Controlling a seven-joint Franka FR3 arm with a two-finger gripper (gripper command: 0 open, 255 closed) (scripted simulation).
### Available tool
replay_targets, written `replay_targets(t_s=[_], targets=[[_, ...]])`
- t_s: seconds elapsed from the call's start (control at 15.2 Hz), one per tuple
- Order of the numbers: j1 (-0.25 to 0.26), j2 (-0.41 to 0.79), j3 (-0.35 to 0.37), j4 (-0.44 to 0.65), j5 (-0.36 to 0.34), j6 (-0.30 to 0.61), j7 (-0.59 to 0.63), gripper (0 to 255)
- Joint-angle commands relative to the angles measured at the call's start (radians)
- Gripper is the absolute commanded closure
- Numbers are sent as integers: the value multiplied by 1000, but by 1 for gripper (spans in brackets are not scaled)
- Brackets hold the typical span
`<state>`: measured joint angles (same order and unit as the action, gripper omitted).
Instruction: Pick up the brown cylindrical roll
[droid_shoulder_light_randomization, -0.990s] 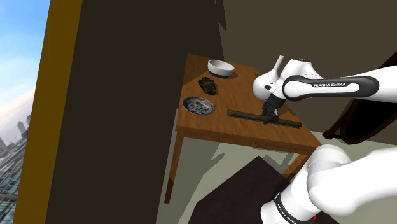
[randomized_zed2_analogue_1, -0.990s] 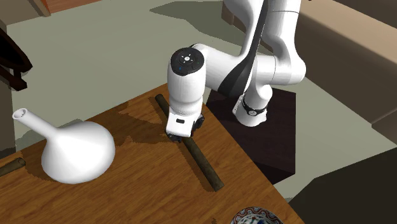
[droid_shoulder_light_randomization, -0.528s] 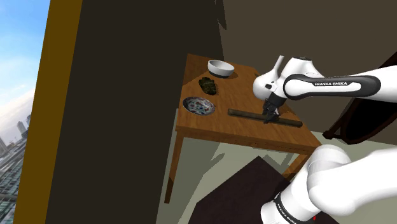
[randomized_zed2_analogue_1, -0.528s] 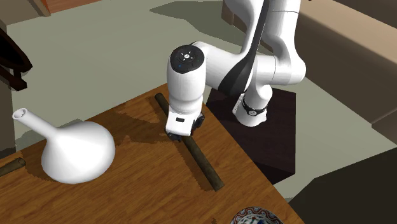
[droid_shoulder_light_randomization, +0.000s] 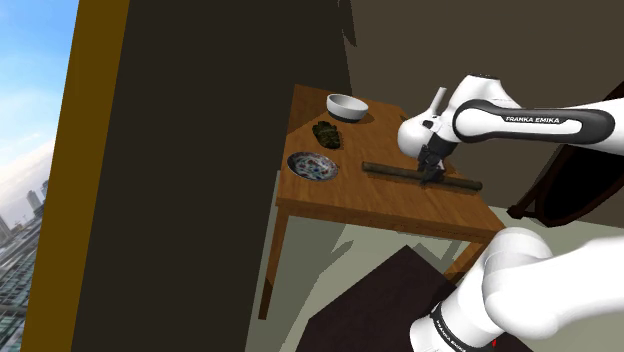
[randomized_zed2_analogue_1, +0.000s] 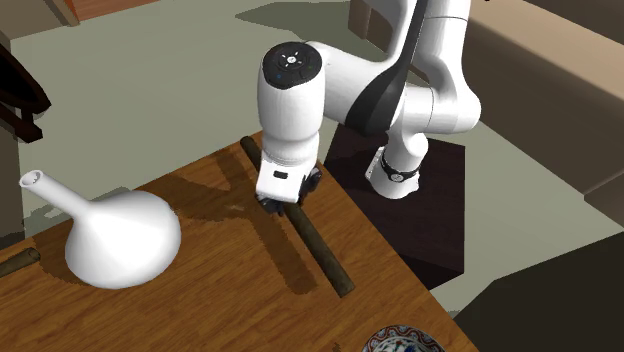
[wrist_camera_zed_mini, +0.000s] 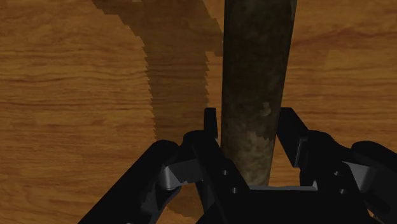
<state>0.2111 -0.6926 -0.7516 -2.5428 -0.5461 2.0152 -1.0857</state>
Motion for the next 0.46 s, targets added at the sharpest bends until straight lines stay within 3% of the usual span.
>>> replay_targets(t_s=[0.0, 0.4], targets=[[-1, -12, 16, 22, 9, -34, -4, 255], [1, -26, 42, 65, 27, -92, -9, 255]])
